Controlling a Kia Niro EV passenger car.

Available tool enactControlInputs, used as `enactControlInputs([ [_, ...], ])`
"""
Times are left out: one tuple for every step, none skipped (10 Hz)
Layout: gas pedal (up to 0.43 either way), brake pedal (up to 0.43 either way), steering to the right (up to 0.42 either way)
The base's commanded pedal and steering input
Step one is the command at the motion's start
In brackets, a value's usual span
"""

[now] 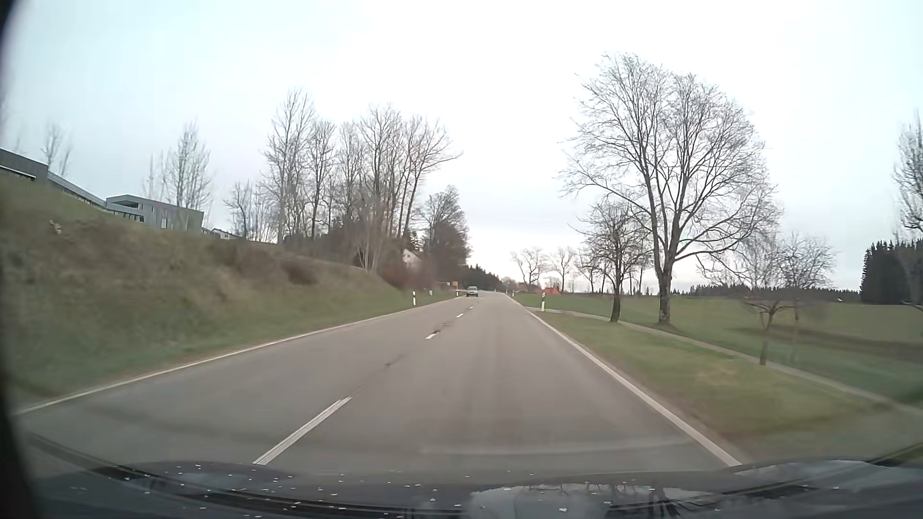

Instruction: Follow the waypoints while adhering to traffic rules and regulations

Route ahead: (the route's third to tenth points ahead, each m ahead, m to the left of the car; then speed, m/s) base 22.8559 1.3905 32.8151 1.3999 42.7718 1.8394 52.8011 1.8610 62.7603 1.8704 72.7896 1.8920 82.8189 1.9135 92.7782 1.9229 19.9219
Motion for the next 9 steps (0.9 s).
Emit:
enactControlInputs([
  [0.248, 0.000, 0.001],
  [0.248, 0.000, 0.000],
  [0.248, 0.000, 0.000],
  [0.248, 0.000, 0.000],
  [0.248, 0.000, 0.000],
  [0.248, 0.000, 0.000],
  [0.248, 0.000, 0.000],
  [0.248, 0.000, 0.000],
  [0.240, 0.000, 0.000],
])
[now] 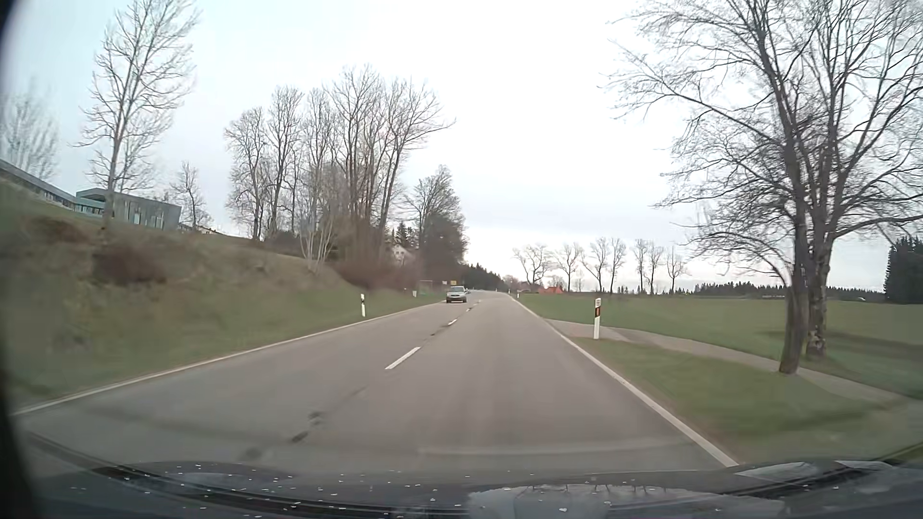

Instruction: Follow the waypoints while adhering to traffic rules and regulations

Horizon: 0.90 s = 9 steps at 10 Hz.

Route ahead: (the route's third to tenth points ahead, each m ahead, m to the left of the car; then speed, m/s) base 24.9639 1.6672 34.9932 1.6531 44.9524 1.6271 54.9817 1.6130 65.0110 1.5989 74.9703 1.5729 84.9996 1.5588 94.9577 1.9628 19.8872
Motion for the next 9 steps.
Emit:
enactControlInputs([
  [0.177, 0.000, 0.000],
  [0.000, 0.000, 0.000],
  [0.000, 0.000, 0.000],
  [0.000, 0.000, 0.000],
  [0.000, 0.000, 0.000],
  [0.000, 0.000, 0.000],
  [0.000, 0.000, 0.000],
  [0.000, 0.000, 0.000],
  [0.000, 0.000, 0.000],
])
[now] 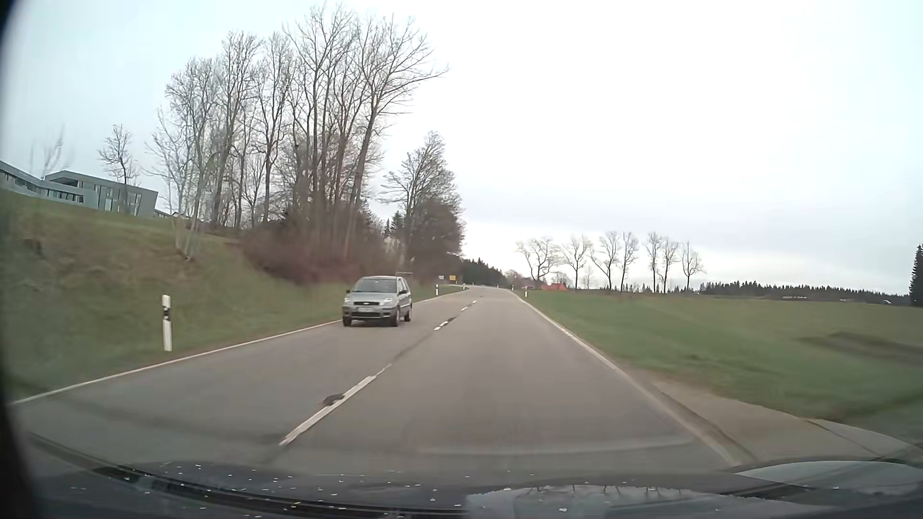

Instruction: Follow the waypoints while adhering to traffic rules and regulations

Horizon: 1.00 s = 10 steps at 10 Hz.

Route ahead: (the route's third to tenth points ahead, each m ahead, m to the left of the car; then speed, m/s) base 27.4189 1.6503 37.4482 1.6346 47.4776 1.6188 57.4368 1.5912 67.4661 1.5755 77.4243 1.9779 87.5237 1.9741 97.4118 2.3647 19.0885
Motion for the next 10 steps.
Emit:
enactControlInputs([
  [0.000, 0.000, 0.000],
  [0.020, 0.000, 0.000],
  [0.098, 0.000, 0.000],
  [0.098, 0.000, 0.002],
  [0.098, 0.000, 0.002],
  [0.098, 0.000, 0.002],
  [0.098, 0.000, 0.002],
  [0.110, 0.000, 0.002],
  [0.110, 0.000, 0.002],
  [0.118, 0.000, 0.002],
])
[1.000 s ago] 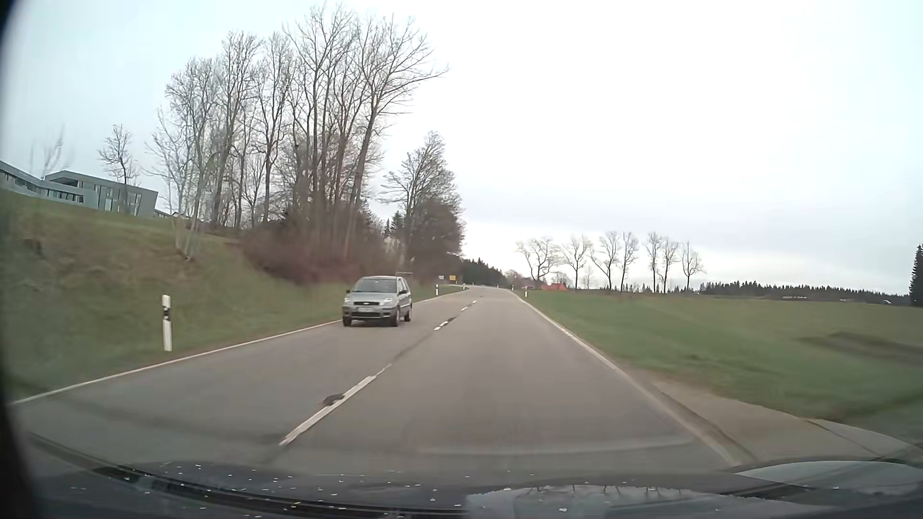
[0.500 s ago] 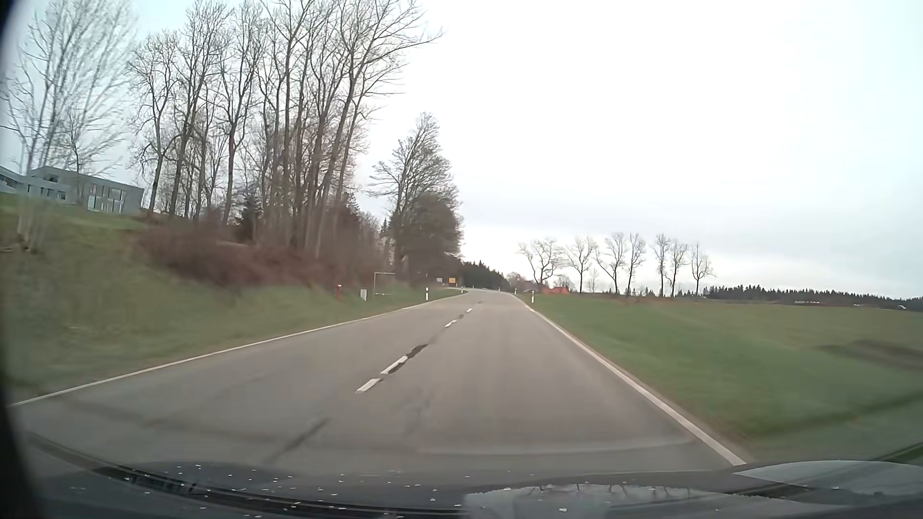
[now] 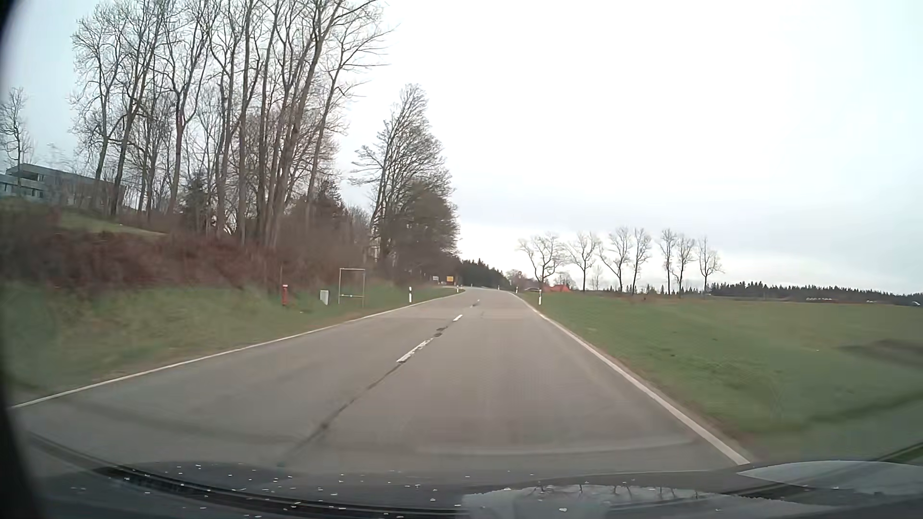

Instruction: Follow the waypoints while adhering to traffic rules and regulations

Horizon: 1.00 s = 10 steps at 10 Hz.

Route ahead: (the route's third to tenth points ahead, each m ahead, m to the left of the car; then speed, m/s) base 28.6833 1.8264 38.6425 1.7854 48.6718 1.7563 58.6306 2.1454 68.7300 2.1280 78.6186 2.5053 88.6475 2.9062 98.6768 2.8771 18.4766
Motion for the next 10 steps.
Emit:
enactControlInputs([
  [0.138, 0.000, 0.002],
  [0.157, 0.000, 0.002],
  [0.177, 0.000, 0.002],
  [0.189, 0.000, 0.002],
  [0.189, 0.000, 0.002],
  [0.197, 0.000, 0.002],
  [0.197, 0.000, 0.002],
  [0.197, 0.000, 0.002],
  [0.197, 0.000, 0.002],
  [0.197, 0.000, 0.002],
])
